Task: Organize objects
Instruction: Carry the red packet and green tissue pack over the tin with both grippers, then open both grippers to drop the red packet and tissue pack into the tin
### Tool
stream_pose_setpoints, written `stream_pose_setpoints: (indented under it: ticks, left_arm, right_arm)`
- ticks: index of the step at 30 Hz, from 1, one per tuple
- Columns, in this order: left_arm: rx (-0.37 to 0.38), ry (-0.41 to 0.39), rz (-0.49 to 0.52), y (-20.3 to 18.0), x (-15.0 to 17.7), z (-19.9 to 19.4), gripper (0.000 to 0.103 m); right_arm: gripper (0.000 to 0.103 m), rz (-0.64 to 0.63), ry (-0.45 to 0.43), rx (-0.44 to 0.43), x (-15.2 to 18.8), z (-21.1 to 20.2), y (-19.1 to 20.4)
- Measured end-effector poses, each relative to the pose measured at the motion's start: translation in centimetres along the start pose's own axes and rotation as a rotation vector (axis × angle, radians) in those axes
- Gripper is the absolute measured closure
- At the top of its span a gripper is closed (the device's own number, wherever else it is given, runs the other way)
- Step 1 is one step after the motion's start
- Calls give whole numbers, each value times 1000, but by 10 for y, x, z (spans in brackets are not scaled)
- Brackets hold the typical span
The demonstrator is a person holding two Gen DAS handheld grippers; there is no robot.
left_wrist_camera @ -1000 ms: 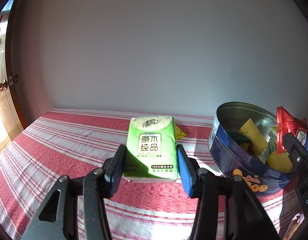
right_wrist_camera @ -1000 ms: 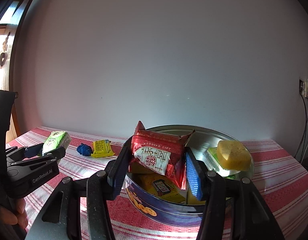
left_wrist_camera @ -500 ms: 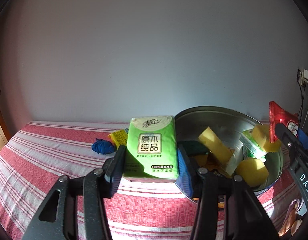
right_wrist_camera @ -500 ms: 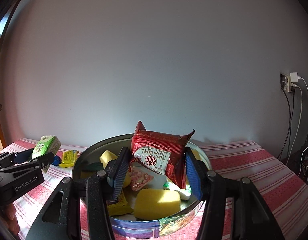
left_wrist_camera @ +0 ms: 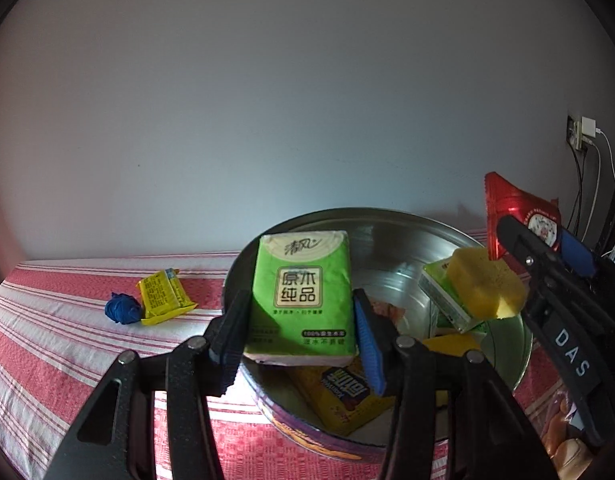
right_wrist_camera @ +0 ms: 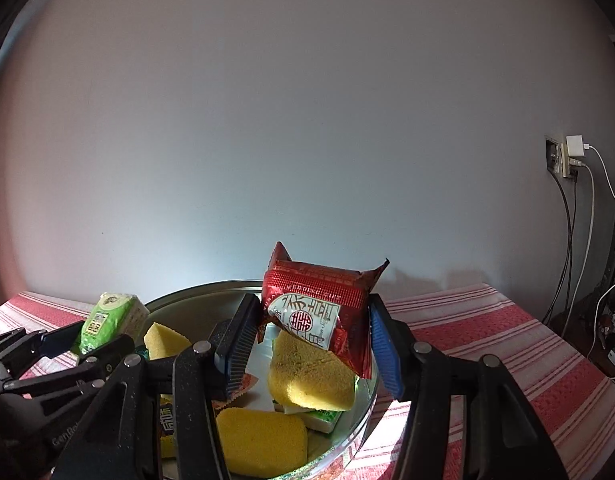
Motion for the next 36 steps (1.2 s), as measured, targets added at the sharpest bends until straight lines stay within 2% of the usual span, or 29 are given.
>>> stream_pose_setpoints:
  ticks: [13,15,16,20,31,32,33,34,35,36]
  left_arm:
    - [-21,56,36,-21,8,29,54]
    - [-28,68,33,-22,9,34,54]
    - [-31,75,30,-21,11,36,54]
    - [-37,97,27,-22,17,43,54]
    - [-77,92,38,-31,16,59,53]
    - [-80,88,34,-32,16,59,51]
    - [-81,82,30,-34,16,56,39]
    - [-82,73,27,-34,15,54,31]
    - [-82,56,27,-35,14,50,16]
    - [-87,43,29,-36,12,47,4]
  right_arm:
    - [47,-3,99,-42,19,21,6]
    - [47,-5,115,-47,15,35,0]
    - [47,-6,121,-45,6,39,-17]
    - [47,-20,133,-50,7,42,-17]
    - [44,-31,141,-90,-3,36,-24]
    - [39,-31,142,-98,-3,36,-23]
    - [29,-31,140,-104,-3,37,-25]
    - [25,-31,131,-107,-4,36,-25]
    - [19,-32,115,-105,-5,33,-26]
    - [18,-36,95,-106,-8,24,-24]
Point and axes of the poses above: each gripper's, at about its wrist camera, not at the fingertips, and z roughly the way its jaws point, y to its left, x to its underside, the point moved 9 cm from there along z, roughly the way its jaws point, and after that the axes turned 1 degree about -x, right-handed, at the moved point
